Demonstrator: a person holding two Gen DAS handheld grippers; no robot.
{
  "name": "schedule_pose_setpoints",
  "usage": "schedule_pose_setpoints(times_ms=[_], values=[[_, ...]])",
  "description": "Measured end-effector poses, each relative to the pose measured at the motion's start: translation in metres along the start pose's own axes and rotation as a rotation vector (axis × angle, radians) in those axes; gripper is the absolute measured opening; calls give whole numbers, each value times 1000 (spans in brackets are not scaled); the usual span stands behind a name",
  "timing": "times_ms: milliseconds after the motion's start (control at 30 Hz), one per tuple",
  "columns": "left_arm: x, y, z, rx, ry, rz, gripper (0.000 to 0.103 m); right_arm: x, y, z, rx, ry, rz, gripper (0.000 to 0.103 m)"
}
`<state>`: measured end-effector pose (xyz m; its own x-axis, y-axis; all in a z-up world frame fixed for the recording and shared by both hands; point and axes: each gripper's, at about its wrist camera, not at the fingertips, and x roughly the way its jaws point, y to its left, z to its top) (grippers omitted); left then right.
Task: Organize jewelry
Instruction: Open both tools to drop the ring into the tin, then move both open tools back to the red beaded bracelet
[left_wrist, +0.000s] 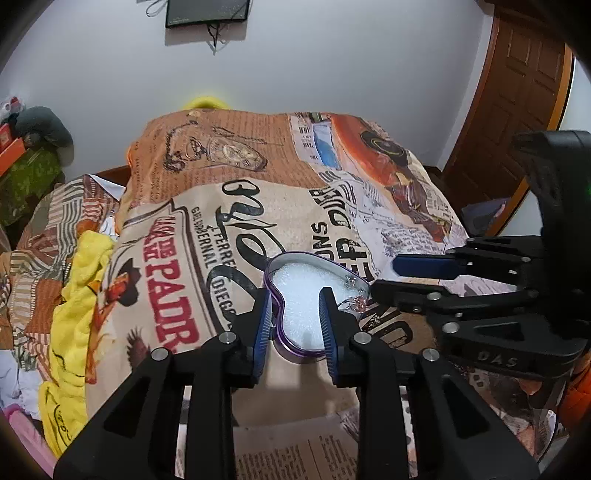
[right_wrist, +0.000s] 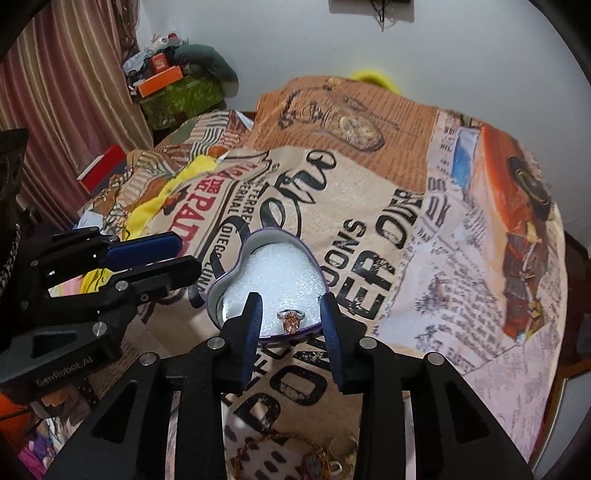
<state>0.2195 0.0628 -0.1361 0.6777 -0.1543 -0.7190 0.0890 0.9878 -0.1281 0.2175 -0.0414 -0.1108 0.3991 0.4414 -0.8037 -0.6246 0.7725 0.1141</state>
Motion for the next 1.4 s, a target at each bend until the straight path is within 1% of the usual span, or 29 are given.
schedule_pose_setpoints(times_ms=[233, 400, 533, 667, 933, 1167, 1400], values=[[-27, -8, -3, 8, -38, 16, 35, -36, 3, -7, 15, -68, -30, 30], [-43, -17, -8, 22, -51, 19, 37, -58, 4, -16, 27, -107, -54, 30], [-50, -26, -12, 34, -56, 16, 41, -71, 1, -27, 37, -130, -79, 30], [-52, -36, -16, 46, -49, 5, 42, -82, -4, -40, 53, -143, -103, 30], [-37, -59, -31, 67, 9, -33, 42, -89, -19, -66, 84, -130, -150, 30], [-10, -81, -47, 105, 86, -55, 42, -83, -32, -89, 125, -100, -146, 30], [15, -95, -53, 153, 148, -68, 42, -76, -41, -105, 142, -66, -149, 30]])
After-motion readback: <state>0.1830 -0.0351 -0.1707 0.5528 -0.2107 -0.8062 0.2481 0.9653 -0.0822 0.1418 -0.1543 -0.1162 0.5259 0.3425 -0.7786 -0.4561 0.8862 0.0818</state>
